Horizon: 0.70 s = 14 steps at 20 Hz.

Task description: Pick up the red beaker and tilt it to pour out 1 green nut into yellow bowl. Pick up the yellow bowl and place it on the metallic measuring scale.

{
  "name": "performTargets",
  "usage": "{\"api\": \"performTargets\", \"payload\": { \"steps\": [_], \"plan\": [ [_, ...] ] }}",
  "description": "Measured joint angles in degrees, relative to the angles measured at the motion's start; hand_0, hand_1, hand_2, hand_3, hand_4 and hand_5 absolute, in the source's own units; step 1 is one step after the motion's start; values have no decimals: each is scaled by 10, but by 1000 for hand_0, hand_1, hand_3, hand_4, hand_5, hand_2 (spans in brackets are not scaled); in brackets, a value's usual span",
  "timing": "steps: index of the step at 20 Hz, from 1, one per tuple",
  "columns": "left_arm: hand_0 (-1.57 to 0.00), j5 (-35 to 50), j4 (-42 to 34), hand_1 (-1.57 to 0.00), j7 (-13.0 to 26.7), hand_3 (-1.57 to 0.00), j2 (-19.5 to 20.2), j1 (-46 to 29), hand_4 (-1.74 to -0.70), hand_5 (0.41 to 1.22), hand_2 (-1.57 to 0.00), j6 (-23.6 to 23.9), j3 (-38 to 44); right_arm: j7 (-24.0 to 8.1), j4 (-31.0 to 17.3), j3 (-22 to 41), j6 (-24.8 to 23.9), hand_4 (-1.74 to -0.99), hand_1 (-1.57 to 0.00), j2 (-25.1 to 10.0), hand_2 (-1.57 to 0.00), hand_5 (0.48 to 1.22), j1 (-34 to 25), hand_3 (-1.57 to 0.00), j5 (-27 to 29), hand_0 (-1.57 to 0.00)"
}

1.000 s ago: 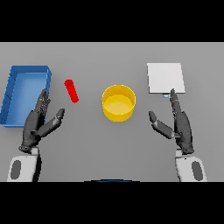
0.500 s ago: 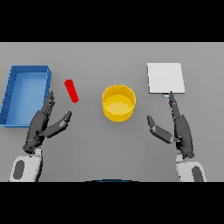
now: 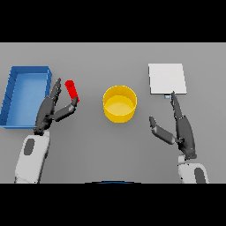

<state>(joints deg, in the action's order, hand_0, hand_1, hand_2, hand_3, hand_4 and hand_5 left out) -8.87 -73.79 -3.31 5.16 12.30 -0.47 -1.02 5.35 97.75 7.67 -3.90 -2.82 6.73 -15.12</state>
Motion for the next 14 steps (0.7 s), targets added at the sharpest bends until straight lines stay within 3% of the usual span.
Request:
{"api": "performTargets", "payload": {
  "steps": [11,14],
  "plan": [
    [1,-14,131,1,-12,1,-15,106,-1289,683,1,14,13,6,-2,-8,4,-1269,1,-3,1,642,1,1,12,1],
    [1,-14,164,1,-17,1,-9,131,-1297,686,1,14,23,-14,6,-8,3,-1268,1,-2,1,639,-2,1,13,1]
  ]
}}
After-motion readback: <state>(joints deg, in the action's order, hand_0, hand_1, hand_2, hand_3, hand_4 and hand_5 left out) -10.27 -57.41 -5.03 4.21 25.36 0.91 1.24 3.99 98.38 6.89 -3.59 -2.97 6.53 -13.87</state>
